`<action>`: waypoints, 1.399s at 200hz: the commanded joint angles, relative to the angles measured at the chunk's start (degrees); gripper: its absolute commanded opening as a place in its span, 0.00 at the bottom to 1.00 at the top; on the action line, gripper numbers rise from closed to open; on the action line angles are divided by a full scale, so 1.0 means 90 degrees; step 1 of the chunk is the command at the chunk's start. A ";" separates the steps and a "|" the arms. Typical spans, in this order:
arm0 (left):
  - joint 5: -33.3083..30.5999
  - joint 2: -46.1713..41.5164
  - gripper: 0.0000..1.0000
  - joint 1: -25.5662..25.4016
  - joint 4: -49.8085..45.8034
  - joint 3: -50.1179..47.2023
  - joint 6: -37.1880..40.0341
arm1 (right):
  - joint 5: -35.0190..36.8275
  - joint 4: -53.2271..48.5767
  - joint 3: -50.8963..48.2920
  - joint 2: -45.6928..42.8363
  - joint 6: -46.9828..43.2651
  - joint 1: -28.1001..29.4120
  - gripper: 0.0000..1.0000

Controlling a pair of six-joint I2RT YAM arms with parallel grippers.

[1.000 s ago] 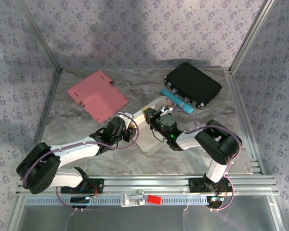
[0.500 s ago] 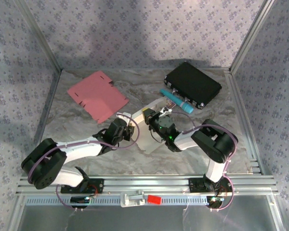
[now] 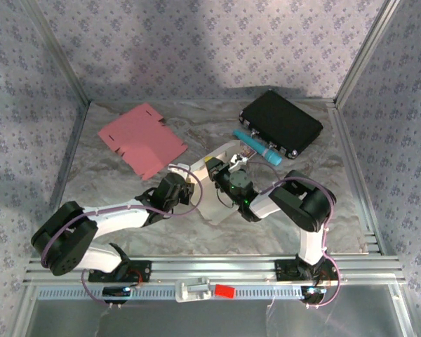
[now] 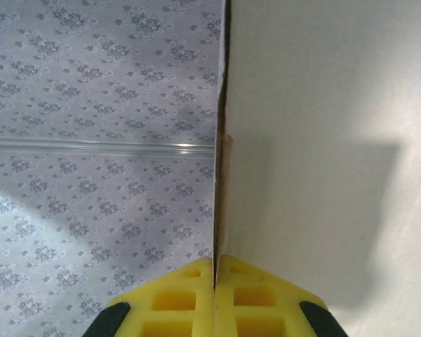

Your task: Fold the paper box

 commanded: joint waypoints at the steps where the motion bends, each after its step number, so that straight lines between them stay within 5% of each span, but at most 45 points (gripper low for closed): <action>1: -0.0120 0.0036 0.31 -0.0033 0.0138 0.0147 -0.0117 | -0.0353 -0.0059 -0.0095 0.0199 -0.0426 0.0134 0.00; 115: -0.0964 0.0597 0.18 -0.0195 -0.0390 0.0801 -0.0683 | -0.0227 -0.0066 -0.0012 0.0319 -0.0173 0.0250 0.00; 154: -0.1754 0.0930 0.00 -0.0424 -0.1079 0.1264 -0.1121 | -0.0104 -0.0183 0.0024 0.0255 -0.0076 0.0305 0.00; 244: -0.2288 0.1265 0.00 -0.0531 -0.2154 0.1865 -0.1868 | 0.0032 -0.0463 0.0112 0.0114 0.0068 0.0306 0.00; 280: -0.2084 0.1088 0.00 -0.0474 -0.2392 0.1939 -0.1734 | 0.0006 -0.1167 0.0008 -0.0405 0.0292 0.0133 0.37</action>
